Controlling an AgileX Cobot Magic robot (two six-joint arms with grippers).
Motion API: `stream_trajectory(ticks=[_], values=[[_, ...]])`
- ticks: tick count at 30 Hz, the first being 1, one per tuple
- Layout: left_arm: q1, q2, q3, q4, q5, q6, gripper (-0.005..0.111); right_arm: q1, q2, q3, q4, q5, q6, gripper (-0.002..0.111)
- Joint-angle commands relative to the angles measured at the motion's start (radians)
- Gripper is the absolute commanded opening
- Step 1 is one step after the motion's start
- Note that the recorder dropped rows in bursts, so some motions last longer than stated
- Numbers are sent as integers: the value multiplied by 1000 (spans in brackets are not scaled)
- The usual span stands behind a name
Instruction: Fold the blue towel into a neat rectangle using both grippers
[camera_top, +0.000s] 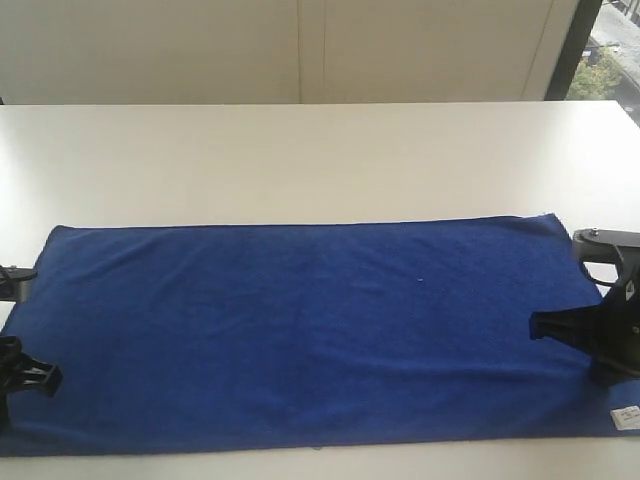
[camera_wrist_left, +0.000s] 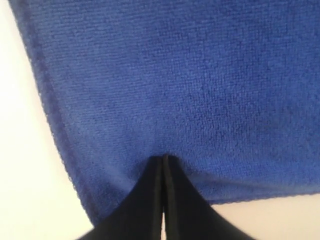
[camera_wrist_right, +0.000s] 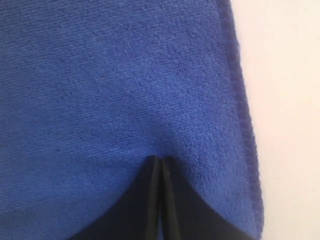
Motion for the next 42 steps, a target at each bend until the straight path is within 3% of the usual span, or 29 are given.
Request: stream_trajectory(ticks=[1,9,17,23,28,33,42], values=[[-2,7,3,2,9,3,0,-2,-7,8,-9,-59,2,0],[-2,-2,-42,-33,5,3,0,-2,-114,-12,-9,-67,2,0],[-2,-130,-110,-61,10,3,0,-2,-214,-103,5,19,-14,0],[0,-227,-166,-97,22,41,0,-2,-241,-183,174,181,-306,0],[33,-250,-226,-97,141,41,0,-2,-251,-217,197,226,-336,0],[68,-394,-255,-127,215,63,0,-5,-342,-222,189,249,-378,0],[68,-761,-136,-146,209,60,0,-5,-616,-137,131,206,-378,0]])
